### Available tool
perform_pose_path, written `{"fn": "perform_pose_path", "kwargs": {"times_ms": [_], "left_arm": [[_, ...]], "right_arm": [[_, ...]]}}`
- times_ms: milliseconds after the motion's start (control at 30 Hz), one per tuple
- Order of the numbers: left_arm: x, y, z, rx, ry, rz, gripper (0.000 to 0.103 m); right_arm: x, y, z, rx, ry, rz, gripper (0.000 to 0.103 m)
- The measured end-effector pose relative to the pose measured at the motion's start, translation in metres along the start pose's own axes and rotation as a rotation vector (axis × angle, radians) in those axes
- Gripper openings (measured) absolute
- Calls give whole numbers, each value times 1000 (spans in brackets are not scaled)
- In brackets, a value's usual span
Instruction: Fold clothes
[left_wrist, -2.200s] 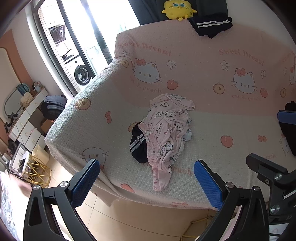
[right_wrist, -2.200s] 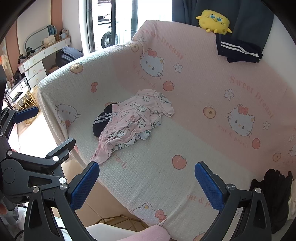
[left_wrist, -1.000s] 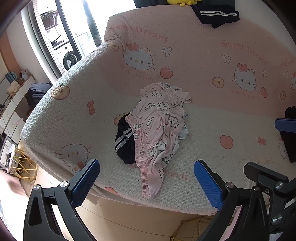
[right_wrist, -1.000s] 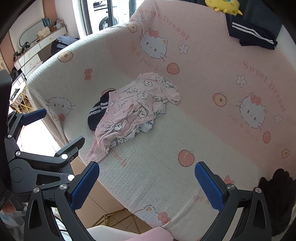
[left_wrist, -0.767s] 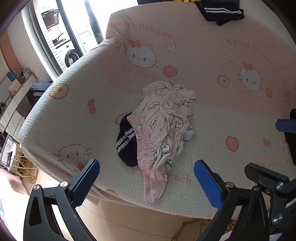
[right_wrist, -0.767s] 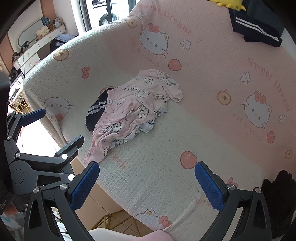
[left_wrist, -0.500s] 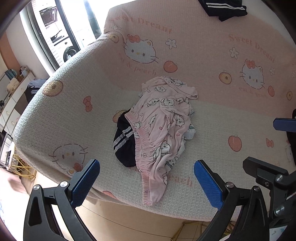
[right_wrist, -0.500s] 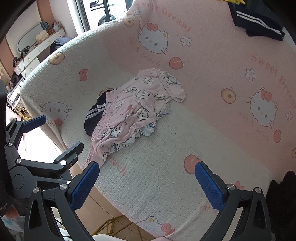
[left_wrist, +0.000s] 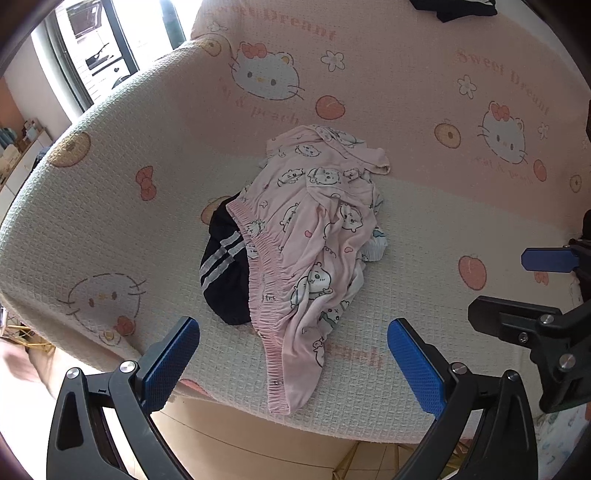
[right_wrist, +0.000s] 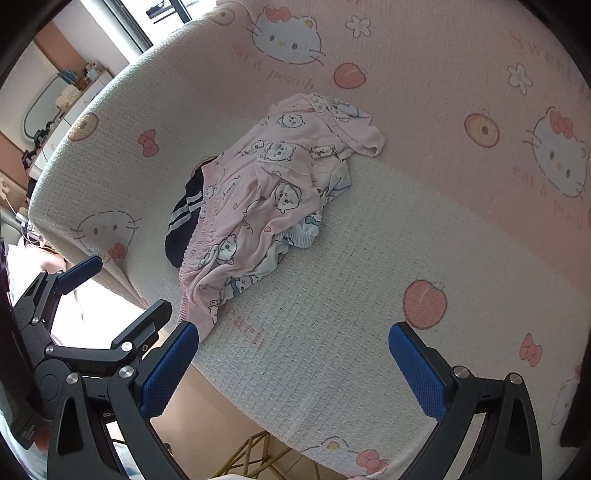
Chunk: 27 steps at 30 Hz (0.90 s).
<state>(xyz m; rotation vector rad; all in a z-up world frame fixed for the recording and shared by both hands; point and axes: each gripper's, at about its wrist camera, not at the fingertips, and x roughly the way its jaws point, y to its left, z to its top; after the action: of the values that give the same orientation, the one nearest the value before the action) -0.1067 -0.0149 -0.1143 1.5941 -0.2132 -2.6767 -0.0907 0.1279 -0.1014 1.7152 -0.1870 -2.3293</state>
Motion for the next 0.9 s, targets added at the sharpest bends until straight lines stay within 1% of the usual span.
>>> {"fn": "perform_pose_path", "kwargs": {"times_ms": [100, 200, 267, 367, 433, 467, 500, 633, 733, 833, 867, 900], "left_arm": [[8, 3, -2, 2, 7, 6, 103], [17, 7, -4, -12, 22, 5, 103], [22, 9, -6, -21, 23, -15, 103], [34, 11, -10, -41, 44, -76, 103], [42, 11, -12, -51, 57, -87, 103], [45, 10, -13, -53, 58, -92, 103], [49, 10, -14, -50, 61, -80, 103], [64, 8, -19, -28, 80, -33, 103], [74, 10, -22, -28, 96, -25, 103], [82, 14, -24, -47, 105, -35, 103], [84, 16, -25, -52, 104, -38, 103], [84, 17, -26, -55, 97, -42, 103]], "right_arm": [[10, -4, 3, 44, 27, 36, 103], [20, -9, 5, 90, 48, 92, 103], [29, -13, 6, 123, 69, 129, 103], [45, -18, 5, 166, 102, 177, 102], [53, -21, 3, 190, 118, 201, 100], [57, -22, 2, 202, 123, 211, 95], [60, -23, 1, 216, 125, 223, 93], [70, -24, 0, 245, 119, 247, 92], [74, -21, 1, 258, 101, 293, 86], [83, -18, 3, 299, 117, 378, 77], [86, -17, 4, 312, 125, 405, 67], [90, -16, 5, 322, 134, 429, 63]]}}
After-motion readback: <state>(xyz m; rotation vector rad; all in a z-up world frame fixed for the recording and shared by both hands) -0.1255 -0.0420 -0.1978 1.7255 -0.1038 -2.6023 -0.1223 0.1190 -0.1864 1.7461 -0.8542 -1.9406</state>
